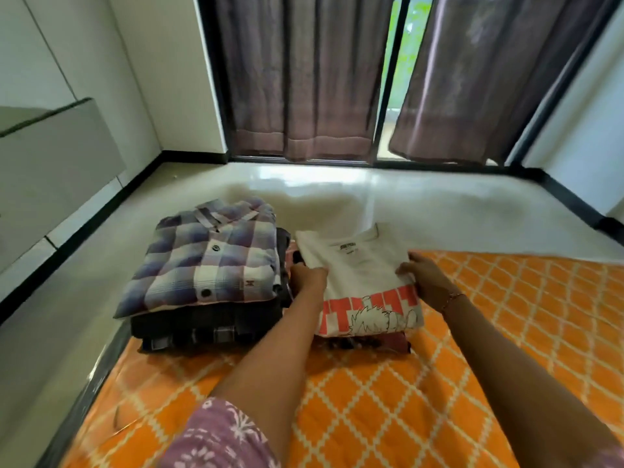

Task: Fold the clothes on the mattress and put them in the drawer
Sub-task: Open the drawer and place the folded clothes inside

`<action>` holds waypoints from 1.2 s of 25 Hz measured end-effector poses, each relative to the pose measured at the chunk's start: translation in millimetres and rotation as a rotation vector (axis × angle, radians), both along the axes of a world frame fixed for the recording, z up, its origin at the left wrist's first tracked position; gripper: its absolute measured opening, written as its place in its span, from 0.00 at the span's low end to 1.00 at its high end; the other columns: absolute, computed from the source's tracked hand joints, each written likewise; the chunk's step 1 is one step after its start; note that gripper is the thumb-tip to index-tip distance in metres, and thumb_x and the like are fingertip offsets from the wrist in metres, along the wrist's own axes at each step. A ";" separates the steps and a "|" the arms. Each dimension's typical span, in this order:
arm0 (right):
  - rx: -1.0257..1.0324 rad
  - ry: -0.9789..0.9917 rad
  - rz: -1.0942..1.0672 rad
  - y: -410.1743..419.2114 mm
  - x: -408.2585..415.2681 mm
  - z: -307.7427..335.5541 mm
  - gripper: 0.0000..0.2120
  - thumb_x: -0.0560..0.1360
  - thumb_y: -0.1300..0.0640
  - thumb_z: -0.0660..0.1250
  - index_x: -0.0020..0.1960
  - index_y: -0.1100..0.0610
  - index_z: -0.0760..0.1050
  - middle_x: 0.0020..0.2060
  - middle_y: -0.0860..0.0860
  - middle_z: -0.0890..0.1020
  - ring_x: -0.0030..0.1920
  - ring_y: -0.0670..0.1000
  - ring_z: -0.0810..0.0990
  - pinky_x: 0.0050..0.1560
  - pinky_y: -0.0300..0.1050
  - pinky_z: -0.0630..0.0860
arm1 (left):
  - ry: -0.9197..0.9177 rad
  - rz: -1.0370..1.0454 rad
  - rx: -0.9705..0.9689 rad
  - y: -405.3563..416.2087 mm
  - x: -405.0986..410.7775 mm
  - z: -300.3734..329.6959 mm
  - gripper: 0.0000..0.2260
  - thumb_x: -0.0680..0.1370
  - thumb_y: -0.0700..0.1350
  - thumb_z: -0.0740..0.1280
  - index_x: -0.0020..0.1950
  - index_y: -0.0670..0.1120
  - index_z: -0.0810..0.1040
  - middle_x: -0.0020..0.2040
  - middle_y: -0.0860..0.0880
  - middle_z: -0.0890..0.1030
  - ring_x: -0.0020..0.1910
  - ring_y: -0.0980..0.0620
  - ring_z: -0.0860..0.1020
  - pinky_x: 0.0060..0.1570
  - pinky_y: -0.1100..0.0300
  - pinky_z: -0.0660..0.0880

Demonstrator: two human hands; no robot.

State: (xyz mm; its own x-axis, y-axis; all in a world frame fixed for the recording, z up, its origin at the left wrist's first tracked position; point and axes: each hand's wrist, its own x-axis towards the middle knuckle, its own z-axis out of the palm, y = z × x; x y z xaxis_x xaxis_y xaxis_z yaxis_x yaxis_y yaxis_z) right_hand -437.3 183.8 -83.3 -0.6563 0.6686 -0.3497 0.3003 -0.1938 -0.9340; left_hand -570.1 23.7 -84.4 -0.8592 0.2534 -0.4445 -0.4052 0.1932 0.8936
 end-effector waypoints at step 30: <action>-0.117 0.059 0.021 -103.4 80.4 144.8 0.29 0.65 0.51 0.71 0.61 0.65 0.74 0.42 0.60 0.82 0.43 0.59 0.79 0.51 0.54 0.76 | -0.198 -0.526 0.511 -131.4 53.0 89.3 0.11 0.77 0.40 0.67 0.59 0.41 0.75 0.48 0.41 0.81 0.39 0.46 0.80 0.36 0.55 0.80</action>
